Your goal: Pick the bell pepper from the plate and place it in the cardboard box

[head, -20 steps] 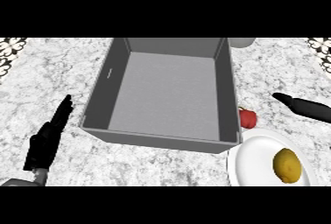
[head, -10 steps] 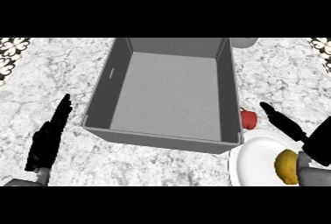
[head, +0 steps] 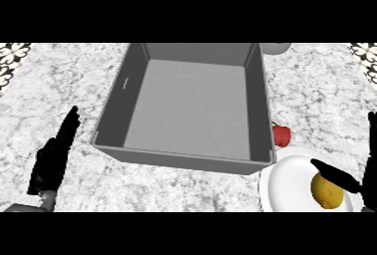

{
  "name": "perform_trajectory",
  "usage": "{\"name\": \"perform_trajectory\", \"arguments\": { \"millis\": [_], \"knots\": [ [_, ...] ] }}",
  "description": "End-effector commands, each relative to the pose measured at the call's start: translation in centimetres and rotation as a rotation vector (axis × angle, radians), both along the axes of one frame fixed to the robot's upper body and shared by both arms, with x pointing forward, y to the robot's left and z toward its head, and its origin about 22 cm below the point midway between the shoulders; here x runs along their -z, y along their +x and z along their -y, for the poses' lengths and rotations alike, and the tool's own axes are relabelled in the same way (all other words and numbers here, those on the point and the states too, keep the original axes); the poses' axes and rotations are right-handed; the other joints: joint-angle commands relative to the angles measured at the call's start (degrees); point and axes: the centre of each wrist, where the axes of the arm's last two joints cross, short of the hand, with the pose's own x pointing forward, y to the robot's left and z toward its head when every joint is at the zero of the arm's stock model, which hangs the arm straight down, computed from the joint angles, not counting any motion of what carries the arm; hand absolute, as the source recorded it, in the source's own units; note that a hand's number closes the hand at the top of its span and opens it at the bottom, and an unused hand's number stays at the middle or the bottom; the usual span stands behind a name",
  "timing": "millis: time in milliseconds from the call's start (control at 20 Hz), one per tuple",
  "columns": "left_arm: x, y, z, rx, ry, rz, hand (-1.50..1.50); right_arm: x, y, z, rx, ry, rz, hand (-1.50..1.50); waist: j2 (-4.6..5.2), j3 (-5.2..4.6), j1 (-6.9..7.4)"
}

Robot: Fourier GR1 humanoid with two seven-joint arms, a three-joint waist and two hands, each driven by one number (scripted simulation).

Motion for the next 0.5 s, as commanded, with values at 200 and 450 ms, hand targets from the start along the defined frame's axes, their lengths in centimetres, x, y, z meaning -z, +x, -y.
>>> {"name": "perform_trajectory", "arguments": {
  "millis": [200, 450],
  "knots": [
    [0.4, -0.5, 0.6, 0.020, -0.002, -0.015, 0.00, -1.9, -1.5, -4.5, 0.073, -0.092, -0.450, -1.50, 0.01, 0.03, 0.91],
    [-0.7, -0.4, 0.7, 0.038, -0.010, 0.002, 0.00, -4.8, 1.6, -9.5, 0.141, -0.096, -0.544, -1.50, 0.12, 0.41, 1.73]
  ]
}}
